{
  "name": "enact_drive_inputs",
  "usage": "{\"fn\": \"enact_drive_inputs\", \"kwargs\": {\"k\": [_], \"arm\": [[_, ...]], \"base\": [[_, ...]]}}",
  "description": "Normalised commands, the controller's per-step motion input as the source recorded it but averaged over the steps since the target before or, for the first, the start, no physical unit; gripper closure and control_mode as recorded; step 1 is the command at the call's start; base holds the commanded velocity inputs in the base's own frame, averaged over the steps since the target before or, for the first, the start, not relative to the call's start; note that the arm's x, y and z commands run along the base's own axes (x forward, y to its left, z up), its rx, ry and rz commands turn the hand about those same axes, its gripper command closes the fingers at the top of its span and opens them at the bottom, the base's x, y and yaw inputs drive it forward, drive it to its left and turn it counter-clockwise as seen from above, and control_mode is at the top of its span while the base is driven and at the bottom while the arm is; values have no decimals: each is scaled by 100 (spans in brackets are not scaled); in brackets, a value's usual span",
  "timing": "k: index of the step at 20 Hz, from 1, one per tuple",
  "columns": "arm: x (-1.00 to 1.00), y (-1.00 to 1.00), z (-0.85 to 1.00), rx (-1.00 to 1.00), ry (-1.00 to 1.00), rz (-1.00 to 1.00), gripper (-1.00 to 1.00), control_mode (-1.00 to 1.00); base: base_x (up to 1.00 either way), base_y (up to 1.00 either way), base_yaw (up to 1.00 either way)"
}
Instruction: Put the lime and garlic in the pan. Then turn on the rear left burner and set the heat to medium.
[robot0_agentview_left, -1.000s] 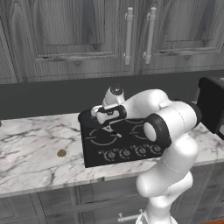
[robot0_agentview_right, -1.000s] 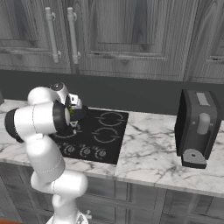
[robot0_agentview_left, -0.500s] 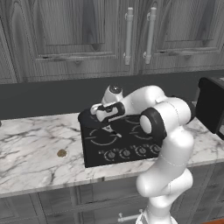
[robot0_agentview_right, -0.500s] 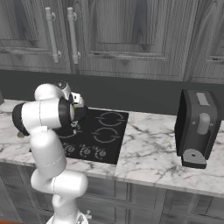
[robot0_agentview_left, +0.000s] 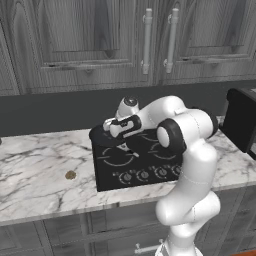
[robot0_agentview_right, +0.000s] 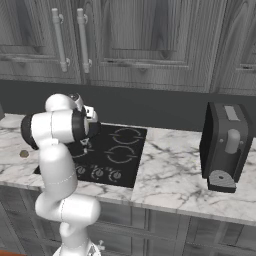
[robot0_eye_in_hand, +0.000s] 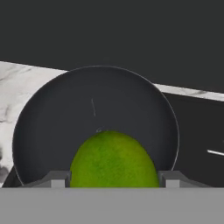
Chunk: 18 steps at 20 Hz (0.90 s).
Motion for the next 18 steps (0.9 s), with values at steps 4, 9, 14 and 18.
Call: {"fn": "enact_drive_inputs", "kwargs": {"k": [4, 9, 14, 18], "arm": [[1, 0, -13, 0, 2, 0, 100, -100], [2, 0, -17, -1, 1, 0, 100, -100], [10, 0, -9, -2, 0, 0, 100, -100], [15, 0, -12, -3, 0, 0, 100, -100]], "base": [[0, 0, 0], [0, 0, 0], [0, 0, 0], [0, 0, 0]]}}
